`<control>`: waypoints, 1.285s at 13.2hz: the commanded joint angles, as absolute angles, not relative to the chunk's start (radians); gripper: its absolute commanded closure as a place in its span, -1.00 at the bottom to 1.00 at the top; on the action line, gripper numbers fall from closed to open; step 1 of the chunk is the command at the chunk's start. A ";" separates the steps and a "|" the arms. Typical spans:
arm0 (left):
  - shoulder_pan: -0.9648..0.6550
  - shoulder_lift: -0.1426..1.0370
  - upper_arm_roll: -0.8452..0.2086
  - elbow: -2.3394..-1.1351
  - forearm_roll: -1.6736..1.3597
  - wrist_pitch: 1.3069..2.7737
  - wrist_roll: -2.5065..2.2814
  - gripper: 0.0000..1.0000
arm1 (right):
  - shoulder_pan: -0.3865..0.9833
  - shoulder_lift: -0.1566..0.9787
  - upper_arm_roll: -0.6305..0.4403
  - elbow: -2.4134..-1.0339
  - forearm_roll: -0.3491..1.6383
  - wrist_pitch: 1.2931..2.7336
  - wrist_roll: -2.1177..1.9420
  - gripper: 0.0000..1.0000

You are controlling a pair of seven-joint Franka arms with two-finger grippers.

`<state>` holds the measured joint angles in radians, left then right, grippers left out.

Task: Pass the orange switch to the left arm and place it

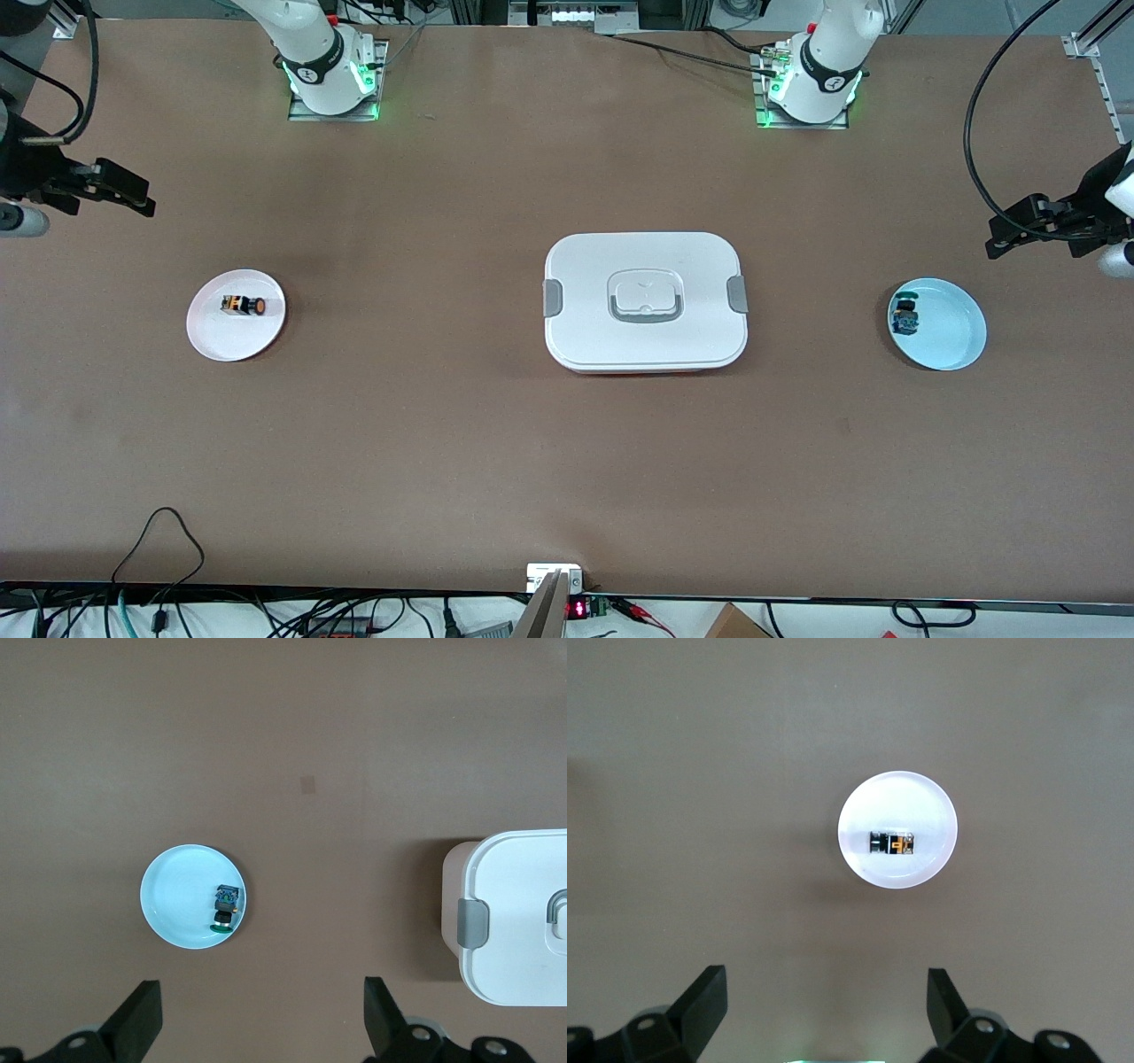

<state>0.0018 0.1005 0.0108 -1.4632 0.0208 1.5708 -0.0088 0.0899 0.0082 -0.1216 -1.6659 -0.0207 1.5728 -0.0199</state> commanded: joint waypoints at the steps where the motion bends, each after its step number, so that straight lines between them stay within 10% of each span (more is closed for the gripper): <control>1: 0.006 0.110 0.008 -1.440 0.038 1.552 -0.008 -1.00 | 0.086 0.089 -0.121 -1.638 -0.026 1.572 -0.031 -1.00; 17: 0.006 0.110 0.008 -1.440 0.037 1.551 -0.008 -1.00 | 0.088 0.265 -0.123 -1.620 -0.014 1.701 -0.014 -1.00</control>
<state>0.0019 0.1007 0.0109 -1.4633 0.0208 1.5707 -0.0088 0.0922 0.2290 -0.1232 -1.6404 -0.0202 1.6963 -0.0191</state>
